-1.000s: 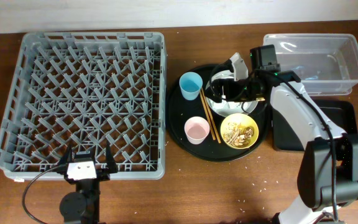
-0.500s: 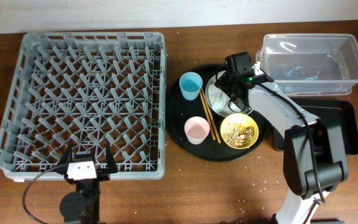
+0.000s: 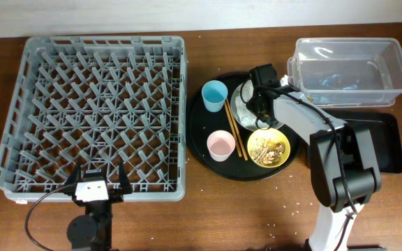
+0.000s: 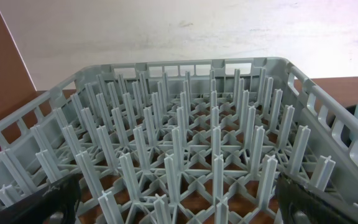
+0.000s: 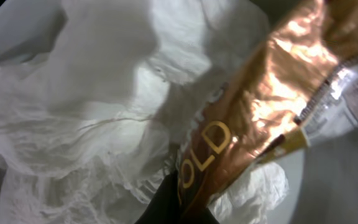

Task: Sort waste into correct bins and load items into the dishwasher rack
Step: 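Grasp the gold wrapper and white tissue on the plate with the right gripper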

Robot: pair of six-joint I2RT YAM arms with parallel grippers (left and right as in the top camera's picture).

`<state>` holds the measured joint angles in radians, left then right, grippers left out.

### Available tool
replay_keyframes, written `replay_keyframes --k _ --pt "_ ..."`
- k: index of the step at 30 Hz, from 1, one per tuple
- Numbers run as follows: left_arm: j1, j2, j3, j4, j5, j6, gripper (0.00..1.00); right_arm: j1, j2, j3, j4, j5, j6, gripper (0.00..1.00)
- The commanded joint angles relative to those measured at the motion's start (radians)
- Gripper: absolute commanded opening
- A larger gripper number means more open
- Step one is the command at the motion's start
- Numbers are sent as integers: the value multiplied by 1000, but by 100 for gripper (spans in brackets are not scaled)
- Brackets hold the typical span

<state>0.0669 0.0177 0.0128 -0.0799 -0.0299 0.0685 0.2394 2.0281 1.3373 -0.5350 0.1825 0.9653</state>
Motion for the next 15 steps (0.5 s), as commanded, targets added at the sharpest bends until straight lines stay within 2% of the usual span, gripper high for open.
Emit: replay_keyframes --k 1,3,8,12,15 --pt "6 -6 -4 -3 1 16 100 2 -27 27 -12 -57 -242 4" --pt "6 -6 -4 -3 2 16 100 2 -117 70 -64 -96 -362 4" --pt "6 -6 -4 -3 1 16 100 2 -358 212 -274 -98 -535 4" --pt "6 -6 -4 -3 2 16 100 -33 -451 213 -241 103 -569 4" --pt "6 -6 -4 -3 2 16 100 -119 -423 213 -194 134 -573 4"
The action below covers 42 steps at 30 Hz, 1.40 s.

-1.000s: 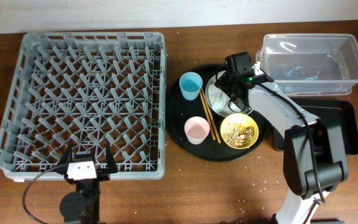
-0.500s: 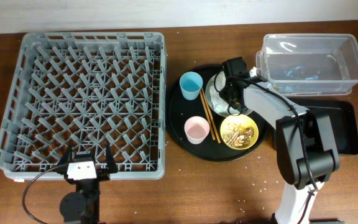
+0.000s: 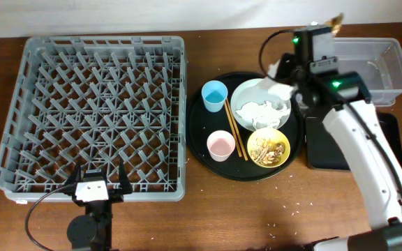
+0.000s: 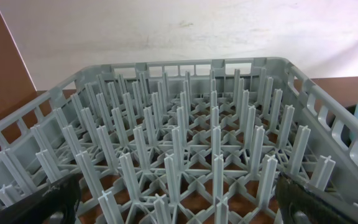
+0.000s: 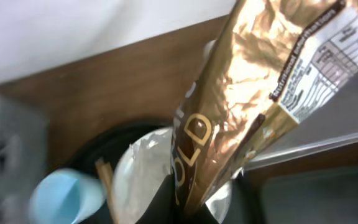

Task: Sort waste into correct bins and load items into the dishwasher rack
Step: 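Grasp the gold wrapper and white tissue on the plate with the right gripper, then carry the wrapper and tissue to the clear bin and release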

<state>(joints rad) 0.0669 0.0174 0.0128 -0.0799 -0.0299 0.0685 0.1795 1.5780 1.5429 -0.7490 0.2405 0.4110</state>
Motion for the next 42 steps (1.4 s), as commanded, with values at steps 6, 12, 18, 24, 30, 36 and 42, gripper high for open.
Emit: replay_keyframes --k 6,12,18,24,30,36,42 --pt "6 -6 -4 -3 2 16 100 -281 150 8 236 82 -19 4" --pt "6 -6 -4 -3 1 16 100 -350 344 7 250 -152 -10 4" --pt "6 -6 -4 -3 2 16 100 -351 330 16 296 -241 15 82" --pt "6 -6 -4 -3 2 16 100 -308 120 51 100 -663 -91 78" --pt "6 -6 -4 -3 2 16 100 31 234 19 -145 -229 22 74" --pt "6 -6 -4 -3 2 16 100 68 476 11 -192 -109 200 68" --pt "6 -6 -4 -3 2 16 100 66 637 11 -195 -127 200 61"
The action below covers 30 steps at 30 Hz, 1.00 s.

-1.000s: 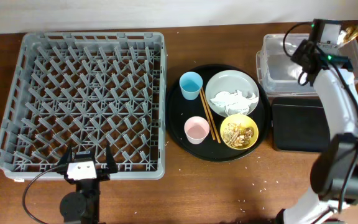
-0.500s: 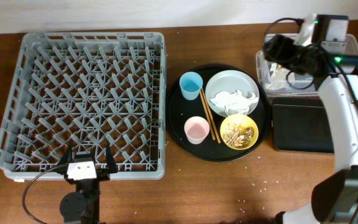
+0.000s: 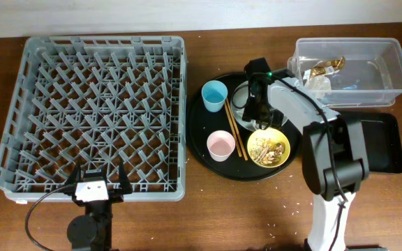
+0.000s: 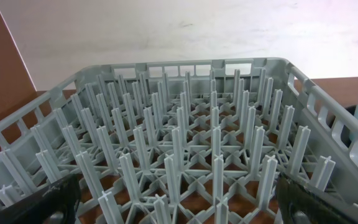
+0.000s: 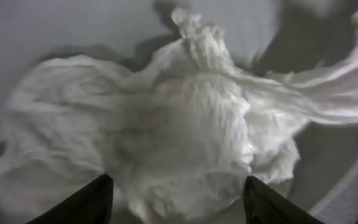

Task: Sort waste into correct bins and load items into the dishwasher rack
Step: 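Carry the wrapper and tissue to the clear bin and release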

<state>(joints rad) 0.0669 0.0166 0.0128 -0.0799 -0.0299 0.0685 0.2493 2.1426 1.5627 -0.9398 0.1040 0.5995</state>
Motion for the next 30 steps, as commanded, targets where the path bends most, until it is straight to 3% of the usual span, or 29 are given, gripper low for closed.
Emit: replay_keyframes --k 1,4,8,12,15,21,22,24,25,27,30 --pt "6 -5 -4 -3 2 16 100 -8 98 -9 -3 -13 11 45" --pt "6 -5 -4 -3 1 16 100 -34 95 3 20 -60 11 4" --pt "6 -5 -4 -3 2 16 100 -46 59 94 -29 -59 -1 4" --pt "6 -5 -4 -3 2 16 100 -79 -76 370 -177 -37 -54 4" --pt "6 -5 -4 -3 1 16 100 -165 -138 546 -198 13 -71 4" --pt "6 -5 -4 -3 2 16 100 -357 -70 567 -164 167 -68 4" --pt "6 -5 -4 -3 2 16 100 -371 -39 566 -157 167 -68 8" --pt "6 -5 -4 -3 2 16 100 -390 45 565 -118 167 -72 47" --pt "6 -5 -4 -3 2 16 100 -392 56 565 -114 166 -72 73" --pt "6 -5 -4 -3 2 16 100 -391 37 566 -114 140 -127 80" --pt "6 -5 -4 -3 2 16 100 -372 -90 566 -184 -36 -258 80"
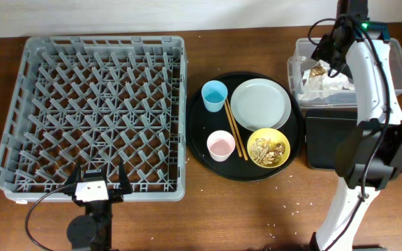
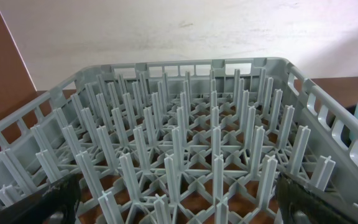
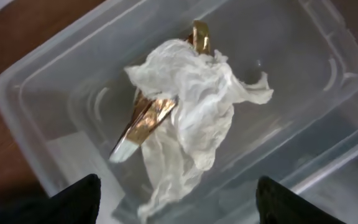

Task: Sort waste into correct bins and load items into the dishwasher rack
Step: 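Carry the wrapper and tissue to the clear bin and release, then grasp the yellow bowl with the right gripper and tip scraps onto black tray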

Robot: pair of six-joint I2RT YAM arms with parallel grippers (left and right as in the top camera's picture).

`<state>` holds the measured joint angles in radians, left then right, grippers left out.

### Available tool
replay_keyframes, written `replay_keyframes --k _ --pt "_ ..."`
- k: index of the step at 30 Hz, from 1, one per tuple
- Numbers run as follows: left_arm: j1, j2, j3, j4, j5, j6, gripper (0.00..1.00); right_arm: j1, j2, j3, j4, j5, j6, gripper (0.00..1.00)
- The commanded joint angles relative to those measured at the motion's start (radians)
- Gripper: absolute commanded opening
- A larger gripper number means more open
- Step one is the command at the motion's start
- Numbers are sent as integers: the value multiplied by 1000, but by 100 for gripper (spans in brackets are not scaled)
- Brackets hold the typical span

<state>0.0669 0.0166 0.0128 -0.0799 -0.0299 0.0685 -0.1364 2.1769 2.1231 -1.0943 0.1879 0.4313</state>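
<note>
A white crumpled napkin [image 3: 197, 99] lies on a gold wrapper [image 3: 148, 118] inside the clear bin [image 3: 303, 74]. My right gripper [image 3: 179, 202] hangs open above them and holds nothing. In the overhead view the right gripper [image 1: 324, 57] is over the left end of the clear bin [image 1: 389, 52]. On the black round tray [image 1: 208, 150] are a bare grey plate [image 1: 260, 104], a blue cup [image 1: 215, 95], a pink cup [image 1: 220, 145], chopsticks [image 1: 234, 129] and a yellow bowl [image 1: 269, 148] with food scraps. My left gripper [image 1: 97, 183] rests open at the near edge of the grey rack [image 1: 19, 104].
A black rectangular bin [image 1: 326, 139] sits below the clear bin, right of the round tray. The rack [image 2: 179, 143] fills the left wrist view, with rows of upright pegs. Crumbs dot the brown table in front of the tray.
My right gripper was open over the napkin on the grey plate. Now the napkin lies in the clear bin on the wrapper, the plate is bare, and the gripper is open above the bin.
My right gripper was shut on the gold wrapper at the plate, then held it up by the clear bin. Later the wrapper lay in the bin and the gripper was open at the napkin. Now both lie in the bin. The left arm has stayed still.
</note>
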Motion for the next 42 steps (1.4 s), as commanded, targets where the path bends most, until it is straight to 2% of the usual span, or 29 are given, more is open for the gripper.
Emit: replay_keyframes --k 1,4,6,8,9,12,15,17,18,20,23,25,28,30,32,34,37,42 --pt "6 -5 -4 -3 2 16 100 37 -195 5 -92 -232 -129 80" --pt "6 -5 -4 -3 2 16 100 153 -257 4 -320 -263 -133 80" --pt "6 -5 -4 -3 2 16 100 299 -249 -145 -386 -263 -132 80" --pt "6 -5 -4 -3 2 16 100 389 -246 -346 -316 -263 -80 76" --pt "6 -5 -4 -3 2 16 100 418 -246 -444 -253 -263 -23 68" --pt "6 -5 -4 -3 1 16 100 475 -246 -636 -77 -263 158 53" --pt "6 -5 -4 -3 1 16 100 501 -246 -779 86 -263 233 41" --pt "6 -5 -4 -3 1 16 100 497 -246 -796 105 -266 240 33" --pt "6 -5 -4 -3 2 16 100 495 -246 -797 122 -261 240 20" --pt "6 -5 -4 -3 2 16 100 496 -246 -797 127 -259 240 4" --pt "6 -5 -4 -3 1 16 100 492 -259 -766 79 -293 238 4" --pt "6 -5 -4 -3 2 16 100 480 -312 -681 6 -292 143 4" --pt "6 -5 -4 -3 1 16 100 354 -479 -523 -100 -286 -17 4" --pt "6 -5 -4 -3 2 16 100 234 -552 -516 -119 -295 -88 4" --pt "6 -5 -4 -3 2 16 100 33 -576 -517 -133 -465 -278 4" --pt "6 -5 -4 -3 2 16 100 -142 -566 -535 -124 -680 -408 4" --pt "6 -5 -4 -3 1 16 100 -314 -566 -632 -55 -920 -518 4" --pt "6 -5 -4 -3 1 16 100 -481 -564 -914 255 -1234 -562 4"
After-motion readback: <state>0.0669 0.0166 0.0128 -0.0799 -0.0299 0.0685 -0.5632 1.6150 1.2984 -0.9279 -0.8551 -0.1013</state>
